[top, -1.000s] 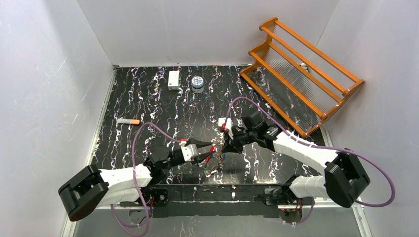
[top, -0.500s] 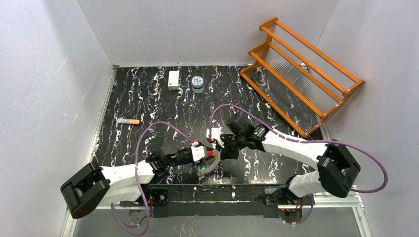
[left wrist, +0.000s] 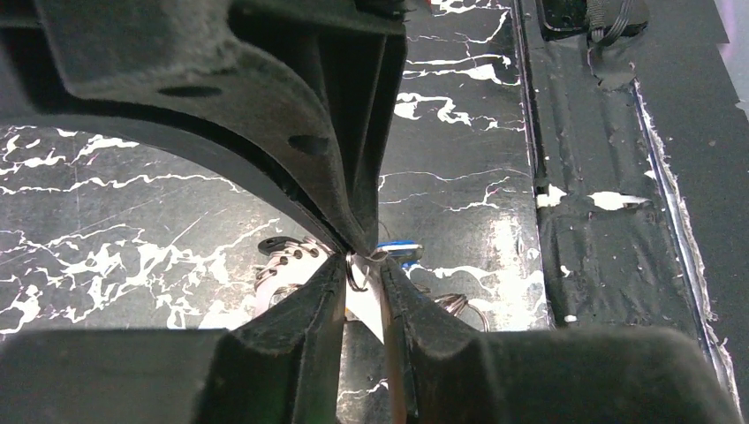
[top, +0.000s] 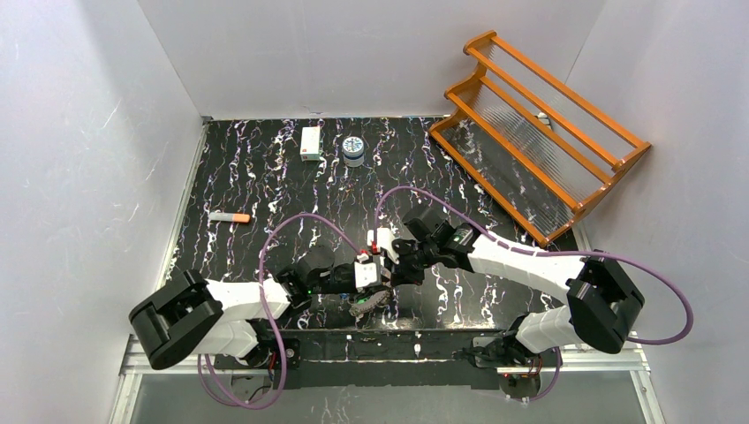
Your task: Put the keys on the keyring
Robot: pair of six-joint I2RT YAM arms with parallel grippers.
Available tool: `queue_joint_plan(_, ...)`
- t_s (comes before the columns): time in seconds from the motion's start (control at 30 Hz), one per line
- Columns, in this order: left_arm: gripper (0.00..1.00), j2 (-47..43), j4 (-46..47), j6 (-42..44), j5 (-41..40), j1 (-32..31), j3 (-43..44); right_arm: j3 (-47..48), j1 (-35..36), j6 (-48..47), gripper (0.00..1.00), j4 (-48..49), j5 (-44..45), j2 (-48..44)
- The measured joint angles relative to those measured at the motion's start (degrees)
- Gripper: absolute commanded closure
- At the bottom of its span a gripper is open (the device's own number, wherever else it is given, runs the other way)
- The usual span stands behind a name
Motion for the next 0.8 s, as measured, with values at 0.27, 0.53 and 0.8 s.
queue_joint_plan(0.27,1.0,1.84,1.2,0.9,0.02,0.0,0.24,0.0,-0.02,0.92,0.99,-0.7,0.02,0.0)
queue_joint_plan(0.53,1.0,0.87,1.25,0.26,-1.62,0.0,0.13,-1.31,-0.07,2.08,0.53,1.97,0.85,-1.49)
queue_joint_plan(0.8,1.0,-2.78,6.21,-4.22,-6.21,-0.07,-3.43,-9.7,-3.19,6.14,0.44,13.94,-0.83,-11.65)
